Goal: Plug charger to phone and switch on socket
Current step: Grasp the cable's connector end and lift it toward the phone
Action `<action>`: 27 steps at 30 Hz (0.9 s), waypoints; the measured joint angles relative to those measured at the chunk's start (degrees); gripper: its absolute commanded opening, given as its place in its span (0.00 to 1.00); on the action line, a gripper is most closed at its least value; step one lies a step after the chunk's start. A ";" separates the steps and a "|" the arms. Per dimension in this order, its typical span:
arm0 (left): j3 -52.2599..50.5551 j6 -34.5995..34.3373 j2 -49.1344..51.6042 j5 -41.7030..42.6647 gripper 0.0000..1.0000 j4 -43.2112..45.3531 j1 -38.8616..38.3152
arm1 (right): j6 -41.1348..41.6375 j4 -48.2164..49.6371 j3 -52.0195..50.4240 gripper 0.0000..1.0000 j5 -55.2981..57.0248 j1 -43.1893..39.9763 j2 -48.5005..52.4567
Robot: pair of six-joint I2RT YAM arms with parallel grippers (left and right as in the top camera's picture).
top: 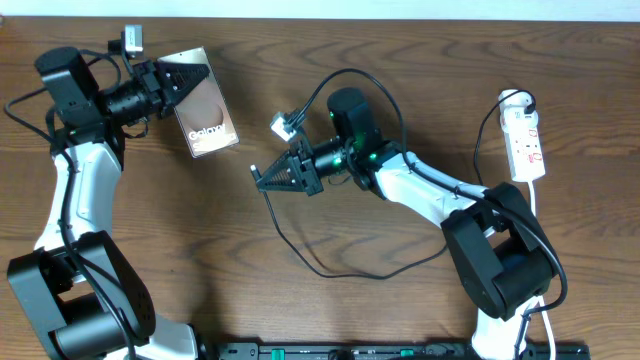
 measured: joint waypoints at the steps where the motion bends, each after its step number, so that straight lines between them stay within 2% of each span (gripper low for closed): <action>1: 0.00 -0.02 0.00 0.74 0.07 0.42 0.00 | 0.81 1.03 0.00 0.01 -0.07 -0.26 0.00; 8: -0.02 0.00 0.00 3.48 0.07 1.51 -0.81 | 4.52 5.99 -0.02 0.01 -1.03 -0.70 0.00; 18: -0.02 -1.99 0.00 3.43 0.08 8.20 -3.96 | 3.15 9.42 0.00 0.01 -3.78 -2.89 1.22; 27: -0.02 -2.67 0.00 2.73 0.07 8.35 -3.89 | 6.36 22.64 -0.07 0.01 -9.35 -5.01 9.40</action>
